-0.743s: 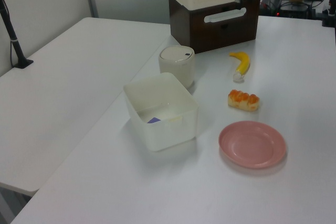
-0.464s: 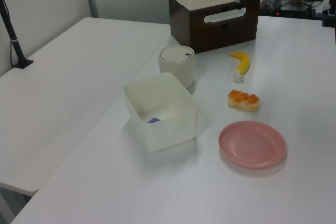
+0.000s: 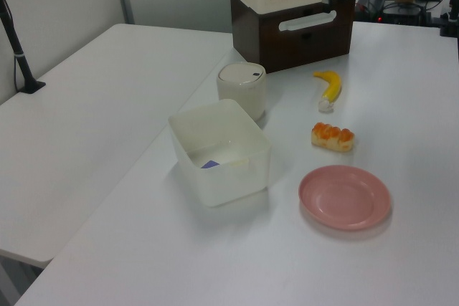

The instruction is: Open the trash can

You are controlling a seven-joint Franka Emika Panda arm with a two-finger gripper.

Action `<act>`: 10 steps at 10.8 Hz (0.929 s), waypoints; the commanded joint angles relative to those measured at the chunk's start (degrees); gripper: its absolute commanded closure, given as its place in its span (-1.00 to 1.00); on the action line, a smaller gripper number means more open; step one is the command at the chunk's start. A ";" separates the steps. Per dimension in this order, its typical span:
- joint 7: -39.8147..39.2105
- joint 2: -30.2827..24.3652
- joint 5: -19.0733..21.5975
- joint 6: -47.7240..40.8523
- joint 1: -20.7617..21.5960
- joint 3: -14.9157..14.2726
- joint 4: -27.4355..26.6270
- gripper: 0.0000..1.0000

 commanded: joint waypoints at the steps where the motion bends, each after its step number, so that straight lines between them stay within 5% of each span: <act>1: -2.32 -1.46 1.41 -1.31 0.23 -0.46 -1.41 -1.00; 10: -3.11 -1.28 1.06 1.50 0.23 0.24 -2.47 -1.00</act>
